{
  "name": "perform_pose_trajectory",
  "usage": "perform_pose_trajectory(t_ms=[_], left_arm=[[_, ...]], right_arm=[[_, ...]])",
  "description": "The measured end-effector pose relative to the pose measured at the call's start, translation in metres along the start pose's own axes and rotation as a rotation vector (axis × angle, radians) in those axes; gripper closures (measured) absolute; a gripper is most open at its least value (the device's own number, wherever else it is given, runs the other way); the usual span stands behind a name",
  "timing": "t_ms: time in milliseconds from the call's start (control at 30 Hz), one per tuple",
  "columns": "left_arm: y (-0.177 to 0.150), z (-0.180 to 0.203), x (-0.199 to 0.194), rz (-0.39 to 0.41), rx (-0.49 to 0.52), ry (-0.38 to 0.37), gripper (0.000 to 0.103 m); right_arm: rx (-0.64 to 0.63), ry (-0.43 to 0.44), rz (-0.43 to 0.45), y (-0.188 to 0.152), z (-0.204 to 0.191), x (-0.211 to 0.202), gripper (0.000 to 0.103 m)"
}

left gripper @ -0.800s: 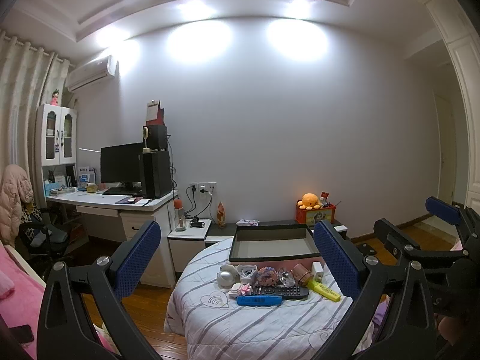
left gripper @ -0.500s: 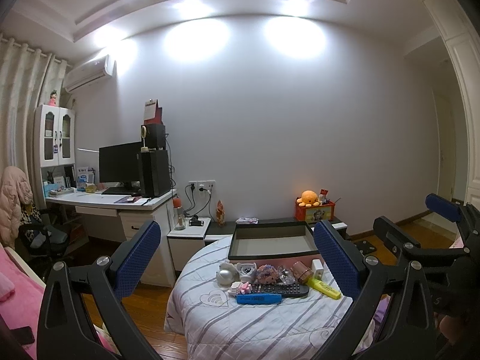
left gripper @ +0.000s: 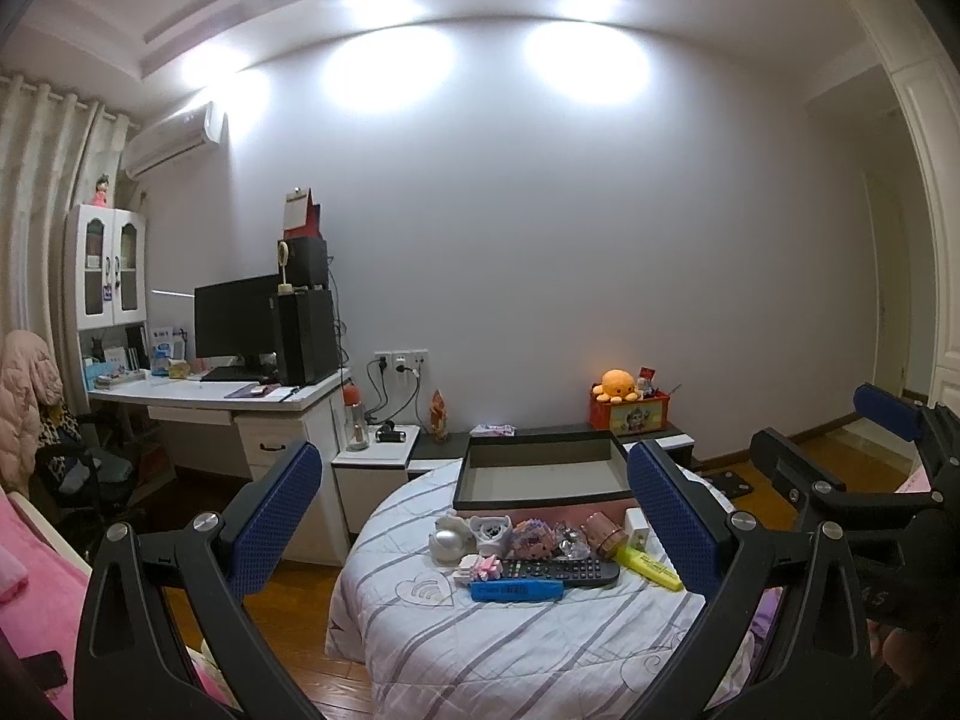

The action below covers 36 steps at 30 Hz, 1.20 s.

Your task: Organize rigid objects

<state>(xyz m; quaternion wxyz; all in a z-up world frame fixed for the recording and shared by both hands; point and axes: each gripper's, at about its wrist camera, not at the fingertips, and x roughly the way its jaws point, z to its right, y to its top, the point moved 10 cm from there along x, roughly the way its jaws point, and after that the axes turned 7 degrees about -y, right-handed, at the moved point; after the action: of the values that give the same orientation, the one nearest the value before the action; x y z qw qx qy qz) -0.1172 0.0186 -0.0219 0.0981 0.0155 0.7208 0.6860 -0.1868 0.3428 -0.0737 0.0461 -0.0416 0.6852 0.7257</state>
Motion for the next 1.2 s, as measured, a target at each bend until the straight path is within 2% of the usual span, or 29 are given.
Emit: perform_pose_trajectory(t_ms=[233,500,733,867,1000,1200], left_arm=[[-0.004,-0.002,0.026,-0.001,-0.003,0.01,0.0],[-0.026,-0.007,0.078,-0.068,-0.018,0.024,0.0],[-0.065,-0.015,0.132,-0.193,-0.044,0.012,0.0],[-0.1,-0.019,0.165,-0.299,-0.072,-0.015,0.0],[-0.135,-0.023,0.19,-0.394,-0.075,-0.004,0.0],[-0.186,-0.017,0.219,-0.523,-0.104,-0.033,0.0]], right_arm=[[0.008,-0.005,-0.009,-0.005,0.004,0.021,0.0],[0.028,-0.014,-0.078,-0.029,0.015,0.069,0.0],[0.024,-0.025,-0.191,-0.067,0.023,0.118,0.0],[0.018,-0.019,-0.282,-0.097,0.024,0.147,0.0],[0.014,-0.013,-0.359,-0.127,0.025,0.169,0.0],[0.009,0.003,-0.445,-0.163,0.023,0.193,0.0]])
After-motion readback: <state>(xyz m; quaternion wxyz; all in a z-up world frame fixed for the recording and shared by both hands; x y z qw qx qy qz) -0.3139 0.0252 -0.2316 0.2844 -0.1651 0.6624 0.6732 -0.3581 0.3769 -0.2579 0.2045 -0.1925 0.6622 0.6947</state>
